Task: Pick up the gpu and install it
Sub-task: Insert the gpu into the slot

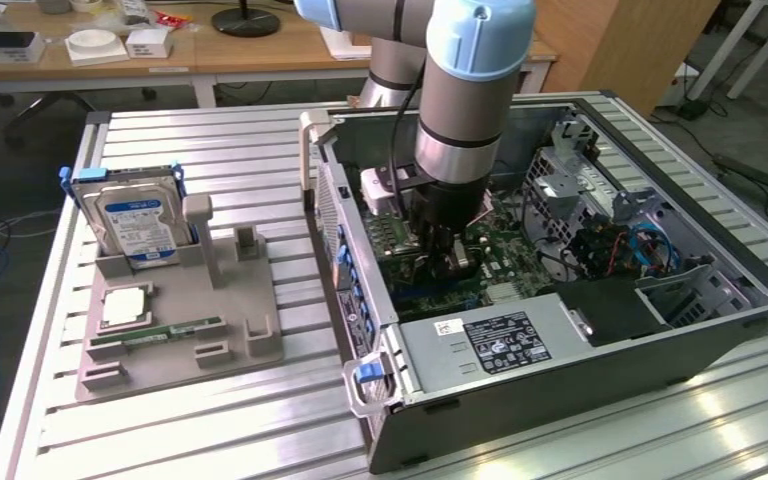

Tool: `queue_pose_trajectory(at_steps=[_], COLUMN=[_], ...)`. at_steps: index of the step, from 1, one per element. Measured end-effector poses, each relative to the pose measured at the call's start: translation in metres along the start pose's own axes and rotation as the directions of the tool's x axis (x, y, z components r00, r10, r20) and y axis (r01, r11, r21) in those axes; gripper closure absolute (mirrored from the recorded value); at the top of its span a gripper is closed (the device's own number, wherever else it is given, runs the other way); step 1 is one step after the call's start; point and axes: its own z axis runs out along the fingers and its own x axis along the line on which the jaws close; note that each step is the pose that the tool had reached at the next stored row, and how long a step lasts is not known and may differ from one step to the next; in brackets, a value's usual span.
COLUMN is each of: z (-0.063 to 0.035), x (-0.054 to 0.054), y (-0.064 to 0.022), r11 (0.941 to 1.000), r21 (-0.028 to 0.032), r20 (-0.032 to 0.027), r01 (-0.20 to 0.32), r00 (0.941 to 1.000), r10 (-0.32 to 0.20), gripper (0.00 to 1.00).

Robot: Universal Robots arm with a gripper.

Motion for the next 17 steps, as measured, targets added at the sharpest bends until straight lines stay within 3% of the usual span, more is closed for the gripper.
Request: queue_pose_trajectory(at_steps=[17], z=[0.0034], x=[-0.0007], y=[0.0002], r11=[1.0], r21=[0.0001], r20=[-0.0003], r01=[0.0], r00=[1.0], r10=[0.0], gripper=[0.73])
